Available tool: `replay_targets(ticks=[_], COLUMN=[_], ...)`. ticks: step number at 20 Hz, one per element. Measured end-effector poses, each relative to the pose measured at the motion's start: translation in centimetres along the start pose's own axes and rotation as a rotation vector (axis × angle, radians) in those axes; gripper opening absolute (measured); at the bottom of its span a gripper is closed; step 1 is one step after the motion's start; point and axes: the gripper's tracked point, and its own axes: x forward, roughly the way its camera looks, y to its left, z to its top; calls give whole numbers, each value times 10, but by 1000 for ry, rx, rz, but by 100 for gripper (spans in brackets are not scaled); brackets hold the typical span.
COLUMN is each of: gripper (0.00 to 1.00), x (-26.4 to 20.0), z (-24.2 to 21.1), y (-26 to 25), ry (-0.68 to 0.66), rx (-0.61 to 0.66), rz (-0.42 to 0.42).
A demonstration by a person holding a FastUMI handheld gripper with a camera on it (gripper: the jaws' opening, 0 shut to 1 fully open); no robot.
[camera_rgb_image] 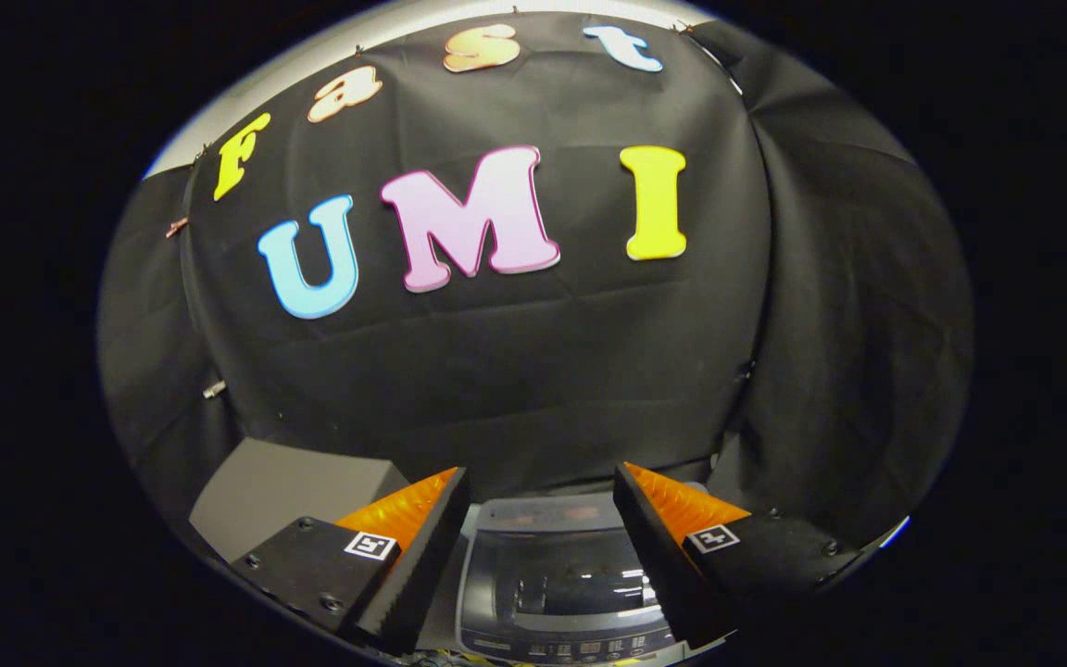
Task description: Put the clothes into the washing machine and then close the washing machine lid.
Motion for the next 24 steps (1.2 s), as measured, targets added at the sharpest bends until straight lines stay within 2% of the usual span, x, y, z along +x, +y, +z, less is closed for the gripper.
replay_targets(ticks=[5,10,18,24], gripper=[98,98,98,98], x=[-47,-87,-123,-146], z=[47,58,25,-9], y=[49,101,215,299], ry=[-159,-255,-317,-323], rx=[-50,-104,-75,-109], rz=[-3,-16,15,93])
